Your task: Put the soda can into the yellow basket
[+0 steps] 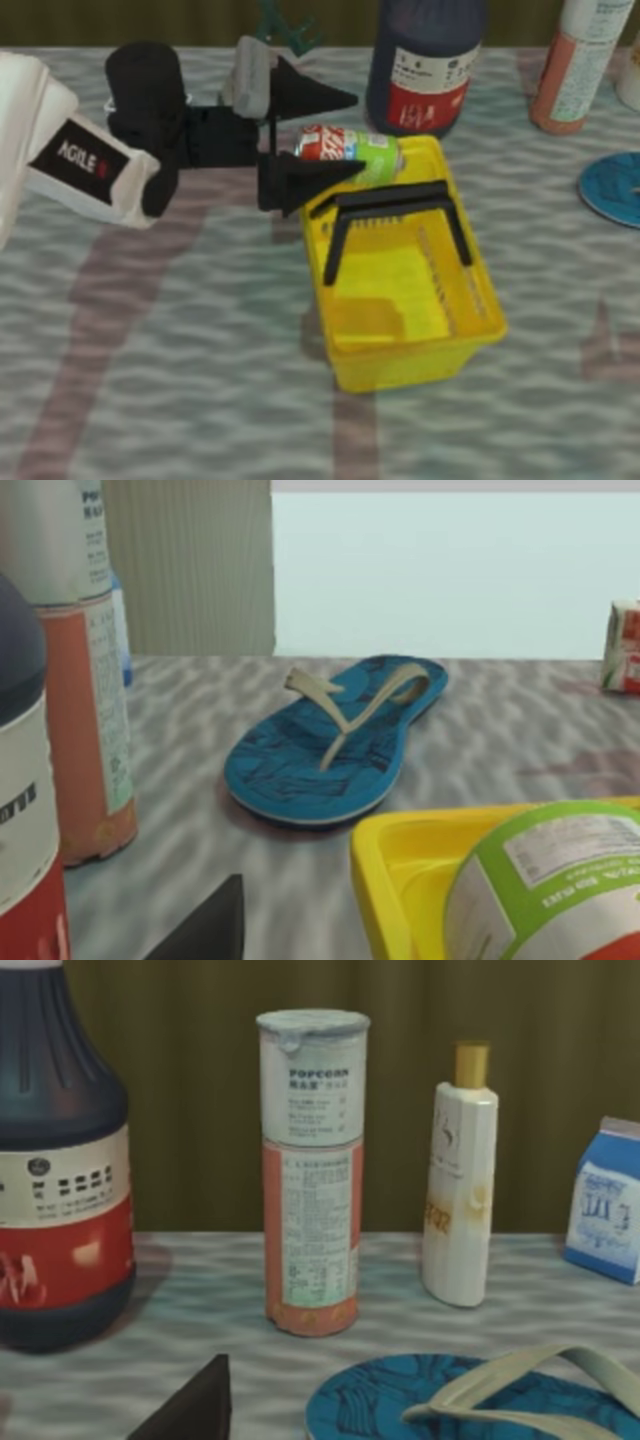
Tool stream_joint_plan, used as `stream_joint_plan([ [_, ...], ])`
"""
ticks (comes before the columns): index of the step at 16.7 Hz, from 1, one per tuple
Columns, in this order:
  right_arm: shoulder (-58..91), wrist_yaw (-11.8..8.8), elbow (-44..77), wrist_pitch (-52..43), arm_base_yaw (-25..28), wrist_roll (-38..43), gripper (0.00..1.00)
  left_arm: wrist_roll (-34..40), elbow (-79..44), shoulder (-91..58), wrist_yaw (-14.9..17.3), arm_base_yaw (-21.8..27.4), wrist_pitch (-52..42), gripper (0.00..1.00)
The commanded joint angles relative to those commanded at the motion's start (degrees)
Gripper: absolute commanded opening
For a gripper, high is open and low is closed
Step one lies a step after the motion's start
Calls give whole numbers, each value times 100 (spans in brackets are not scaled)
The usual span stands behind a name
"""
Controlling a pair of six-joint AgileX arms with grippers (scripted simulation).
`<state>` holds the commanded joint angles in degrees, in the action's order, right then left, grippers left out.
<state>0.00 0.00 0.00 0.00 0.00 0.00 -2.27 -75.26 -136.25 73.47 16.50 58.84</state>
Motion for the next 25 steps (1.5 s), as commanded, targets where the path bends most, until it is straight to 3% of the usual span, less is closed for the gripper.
stream_joint_plan([
  [5,320,-10,316,-211,102,-151,100,54,97,257,-160,-19,-121,100],
  [10,1912,-2,1869,-1265,551,-894,100,302,685,1565,-957,-260,-707,100],
  [16,4867,7,4756,-3220,1392,-2282,100,630,2056,4327,-2502,-727,-1946,100],
  [25,9619,25,9395,-6363,2737,-4516,100,714,4995,9515,-5148,-1384,-4268,100],
])
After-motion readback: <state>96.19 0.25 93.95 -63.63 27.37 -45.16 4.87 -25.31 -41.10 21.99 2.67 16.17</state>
